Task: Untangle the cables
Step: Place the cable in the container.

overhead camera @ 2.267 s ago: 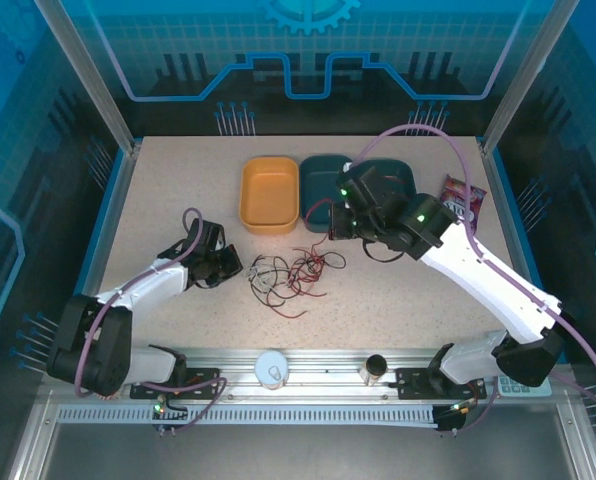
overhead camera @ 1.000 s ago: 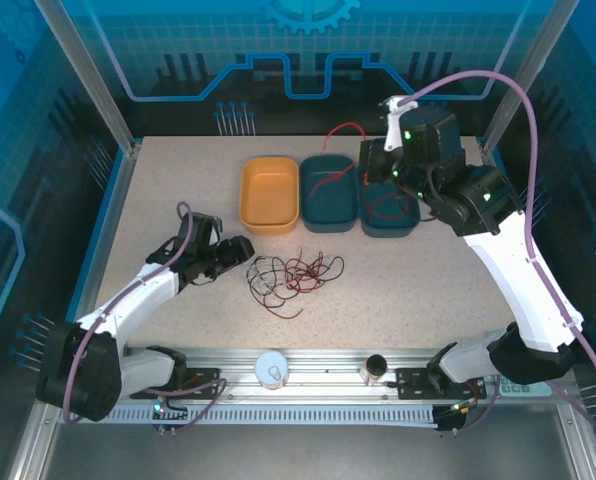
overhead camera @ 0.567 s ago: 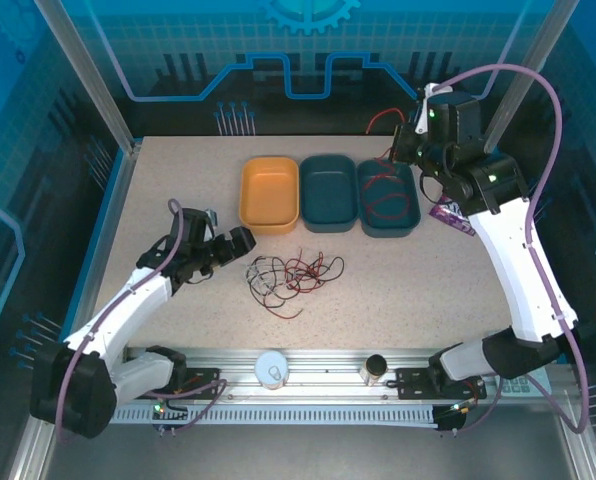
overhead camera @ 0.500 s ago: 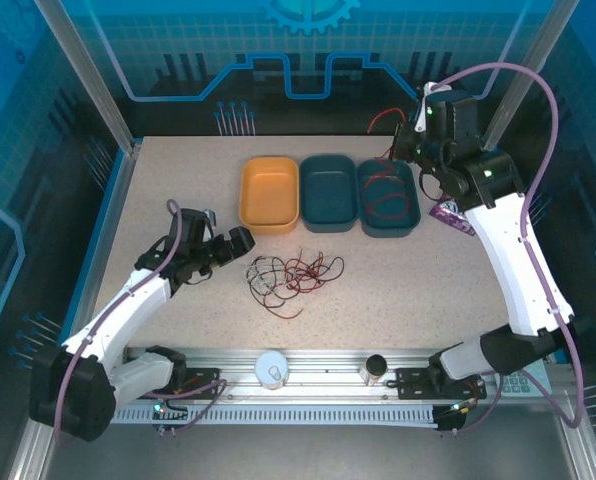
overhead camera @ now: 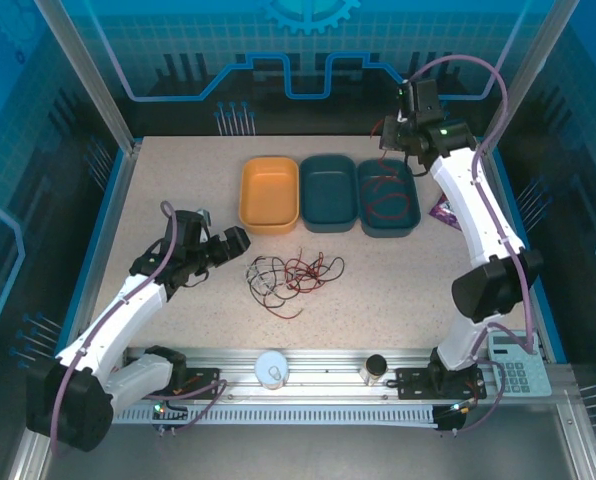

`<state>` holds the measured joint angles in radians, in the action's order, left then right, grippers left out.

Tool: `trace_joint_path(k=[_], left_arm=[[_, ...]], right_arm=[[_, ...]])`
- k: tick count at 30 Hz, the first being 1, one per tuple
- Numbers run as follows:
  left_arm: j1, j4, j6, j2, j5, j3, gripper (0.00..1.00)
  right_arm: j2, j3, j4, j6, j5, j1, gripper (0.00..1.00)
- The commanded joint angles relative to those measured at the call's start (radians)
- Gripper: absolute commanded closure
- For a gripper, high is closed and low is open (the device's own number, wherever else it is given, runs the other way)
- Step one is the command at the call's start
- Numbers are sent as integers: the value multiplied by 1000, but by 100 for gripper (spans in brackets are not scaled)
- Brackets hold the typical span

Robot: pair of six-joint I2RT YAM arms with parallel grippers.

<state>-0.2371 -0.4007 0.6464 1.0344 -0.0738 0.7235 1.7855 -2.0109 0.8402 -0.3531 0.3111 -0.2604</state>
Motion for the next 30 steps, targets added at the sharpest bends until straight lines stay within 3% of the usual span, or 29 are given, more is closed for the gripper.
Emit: trace_joint_path(k=[1, 18, 30], left_arm=[[7, -34, -28, -17, 18, 32, 1], [7, -61, -36, -65, 75, 34, 1], [7, -82, -40, -98, 80, 30, 1]], right_arm=[[50, -59, 21, 25, 21, 21, 100], [149, 139, 80, -52, 17, 65, 100], [302, 141, 131, -78, -26, 72, 100]])
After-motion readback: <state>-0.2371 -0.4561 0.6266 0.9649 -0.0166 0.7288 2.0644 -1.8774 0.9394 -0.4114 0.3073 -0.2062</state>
